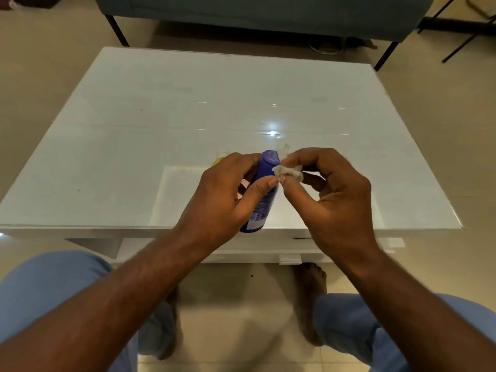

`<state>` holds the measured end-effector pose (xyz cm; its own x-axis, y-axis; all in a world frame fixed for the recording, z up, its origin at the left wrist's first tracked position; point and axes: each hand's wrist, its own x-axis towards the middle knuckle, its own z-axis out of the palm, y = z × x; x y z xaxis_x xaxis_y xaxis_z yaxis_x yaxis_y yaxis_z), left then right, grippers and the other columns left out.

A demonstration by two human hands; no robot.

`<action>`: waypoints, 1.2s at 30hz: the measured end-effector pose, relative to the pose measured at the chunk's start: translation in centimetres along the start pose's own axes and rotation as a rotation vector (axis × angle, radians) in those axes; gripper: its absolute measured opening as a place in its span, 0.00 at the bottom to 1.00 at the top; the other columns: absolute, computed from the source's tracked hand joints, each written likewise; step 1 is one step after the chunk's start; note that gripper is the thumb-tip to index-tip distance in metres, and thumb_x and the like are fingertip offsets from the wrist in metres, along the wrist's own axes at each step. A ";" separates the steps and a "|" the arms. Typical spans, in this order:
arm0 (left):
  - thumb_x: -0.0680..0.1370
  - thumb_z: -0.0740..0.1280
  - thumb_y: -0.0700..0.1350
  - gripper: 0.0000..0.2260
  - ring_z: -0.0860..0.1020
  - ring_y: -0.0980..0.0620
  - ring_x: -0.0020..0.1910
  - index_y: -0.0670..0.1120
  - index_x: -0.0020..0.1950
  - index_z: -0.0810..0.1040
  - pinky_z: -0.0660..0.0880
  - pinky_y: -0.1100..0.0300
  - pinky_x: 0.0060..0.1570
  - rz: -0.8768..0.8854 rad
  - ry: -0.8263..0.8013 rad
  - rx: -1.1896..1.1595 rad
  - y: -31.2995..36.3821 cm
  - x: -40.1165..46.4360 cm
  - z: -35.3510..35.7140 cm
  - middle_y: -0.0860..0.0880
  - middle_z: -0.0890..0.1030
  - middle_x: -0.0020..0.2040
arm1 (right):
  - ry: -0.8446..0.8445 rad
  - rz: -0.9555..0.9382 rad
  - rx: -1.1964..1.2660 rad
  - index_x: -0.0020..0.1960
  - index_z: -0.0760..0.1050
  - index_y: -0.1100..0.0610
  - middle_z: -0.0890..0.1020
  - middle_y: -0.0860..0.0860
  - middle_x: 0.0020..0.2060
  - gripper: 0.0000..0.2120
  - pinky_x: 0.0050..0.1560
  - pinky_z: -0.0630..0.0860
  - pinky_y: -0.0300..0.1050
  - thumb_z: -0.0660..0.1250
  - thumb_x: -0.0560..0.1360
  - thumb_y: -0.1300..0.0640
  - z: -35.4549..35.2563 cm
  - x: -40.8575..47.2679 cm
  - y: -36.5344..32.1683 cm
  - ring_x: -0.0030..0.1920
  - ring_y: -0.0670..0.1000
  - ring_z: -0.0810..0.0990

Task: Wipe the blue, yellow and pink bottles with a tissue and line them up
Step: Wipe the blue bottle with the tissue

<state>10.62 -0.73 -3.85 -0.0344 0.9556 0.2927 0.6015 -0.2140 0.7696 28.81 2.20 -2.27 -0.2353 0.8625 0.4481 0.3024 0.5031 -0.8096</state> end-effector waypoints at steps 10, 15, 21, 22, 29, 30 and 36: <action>0.82 0.61 0.57 0.20 0.77 0.52 0.50 0.46 0.67 0.75 0.80 0.55 0.45 0.271 -0.055 0.366 -0.2 0.3 -1.0 0.47 0.80 0.56 | 0.064 -0.088 -0.003 0.59 0.82 0.60 0.86 0.51 0.53 0.09 0.57 0.84 0.46 0.73 0.78 0.65 -0.6 0.7 0.0 0.56 0.51 0.85; 0.81 0.62 0.52 0.15 0.78 0.47 0.48 0.43 0.61 0.78 0.81 0.49 0.39 0.341 -0.071 0.447 -0.3 -0.2 -1.0 0.45 0.80 0.54 | -0.087 -0.311 -0.158 0.53 0.86 0.62 0.88 0.52 0.51 0.09 0.57 0.81 0.48 0.75 0.74 0.68 -0.1 0.2 -0.2 0.55 0.51 0.86; 0.81 0.61 0.53 0.20 0.80 0.44 0.51 0.41 0.67 0.76 0.82 0.46 0.42 0.338 -0.054 0.434 -0.1 -0.2 -1.2 0.42 0.81 0.57 | 0.018 -0.144 -0.100 0.55 0.84 0.60 0.87 0.50 0.49 0.08 0.54 0.83 0.53 0.74 0.77 0.67 -0.9 0.9 0.8 0.52 0.51 0.86; 0.82 0.60 0.53 0.20 0.80 0.44 0.51 0.42 0.67 0.76 0.82 0.46 0.42 0.342 -0.061 0.428 0.0 -0.2 -1.2 0.43 0.81 0.57 | 0.023 -0.150 -0.092 0.56 0.84 0.61 0.87 0.51 0.50 0.09 0.55 0.84 0.53 0.73 0.77 0.67 -1.0 0.9 0.7 0.53 0.51 0.86; 0.81 0.59 0.50 0.18 0.78 0.44 0.45 0.39 0.61 0.79 0.80 0.48 0.35 0.373 -0.082 0.436 0.0 -0.3 -1.2 0.42 0.80 0.51 | -0.104 -0.343 -0.091 0.55 0.85 0.64 0.87 0.54 0.53 0.08 0.58 0.81 0.53 0.75 0.75 0.68 0.0 -0.4 -0.3 0.57 0.53 0.86; 0.81 0.59 0.50 0.18 0.78 0.44 0.45 0.39 0.60 0.80 0.80 0.49 0.36 0.375 -0.076 0.445 0.0 -0.3 -1.2 0.42 0.80 0.51 | -0.078 -0.307 -0.067 0.55 0.85 0.63 0.87 0.54 0.53 0.08 0.57 0.82 0.54 0.75 0.76 0.66 0.0 -0.2 -0.3 0.57 0.53 0.86; 0.81 0.63 0.50 0.15 0.79 0.44 0.48 0.41 0.60 0.79 0.80 0.48 0.39 0.379 -0.065 0.449 0.0 -0.2 -1.0 0.43 0.81 0.53 | -0.019 -0.210 -0.009 0.54 0.84 0.64 0.87 0.54 0.50 0.07 0.54 0.83 0.55 0.73 0.77 0.66 -0.2 0.4 -0.1 0.53 0.54 0.86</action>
<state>9.78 -1.07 -3.35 0.2891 0.8428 0.4541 0.8417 -0.4497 0.2989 28.88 2.49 -2.00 -0.3119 0.7373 0.5992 0.2532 0.6724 -0.6956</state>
